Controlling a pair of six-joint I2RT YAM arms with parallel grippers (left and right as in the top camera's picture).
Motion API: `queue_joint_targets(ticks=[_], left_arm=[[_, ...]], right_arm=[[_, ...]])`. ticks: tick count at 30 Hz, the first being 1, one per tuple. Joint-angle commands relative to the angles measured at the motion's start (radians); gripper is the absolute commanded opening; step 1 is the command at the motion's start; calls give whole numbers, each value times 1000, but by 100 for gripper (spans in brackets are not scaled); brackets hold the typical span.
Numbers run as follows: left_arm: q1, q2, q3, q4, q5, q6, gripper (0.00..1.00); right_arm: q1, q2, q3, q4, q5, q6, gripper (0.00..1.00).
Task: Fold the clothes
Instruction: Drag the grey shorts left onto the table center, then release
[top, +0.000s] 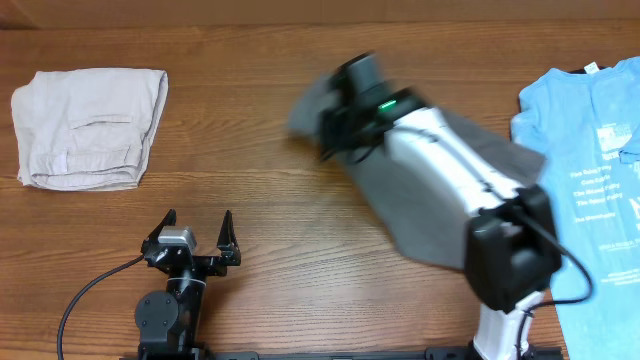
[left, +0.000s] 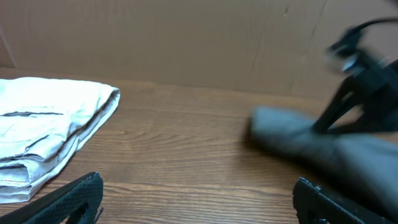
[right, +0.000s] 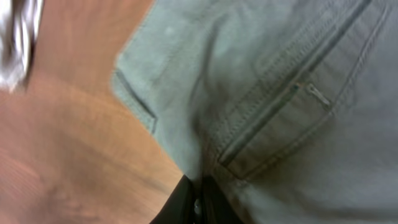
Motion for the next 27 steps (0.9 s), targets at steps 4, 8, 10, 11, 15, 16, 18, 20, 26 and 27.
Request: queue_joint_targets(ticks=[4, 8, 10, 11, 15, 16, 18, 20, 26, 27], left_arm=[[-4, -11, -6, 3, -7, -3, 100], [-4, -11, -6, 3, -6, -3, 100], [-4, -11, -6, 3, -7, -3, 100], [-4, -11, -6, 3, -7, -3, 100], [-4, -11, -6, 3, -6, -3, 100], [-4, -11, -6, 3, -7, -3, 100], [-4, -11, -6, 3, -6, -3, 100], [-4, -11, -6, 3, -6, -3, 100], [-4, -11, -6, 3, -6, -3, 100], [-4, -11, -6, 3, -7, -3, 100]], right_arm=[[205, 121, 2, 45, 53, 74, 8], [276, 138, 2, 78, 54, 77, 11], [293, 138, 2, 94, 54, 77, 11], [295, 138, 2, 101, 54, 76, 11], [275, 129, 26, 92, 49, 75, 28], [258, 117, 45, 72, 42, 72, 41], [228, 93, 82, 26, 43, 71, 72], [188, 60, 134, -40, 43, 64, 100], [15, -61, 251, -261, 109, 61, 100], [-18, -78, 251, -277, 131, 61, 100]])
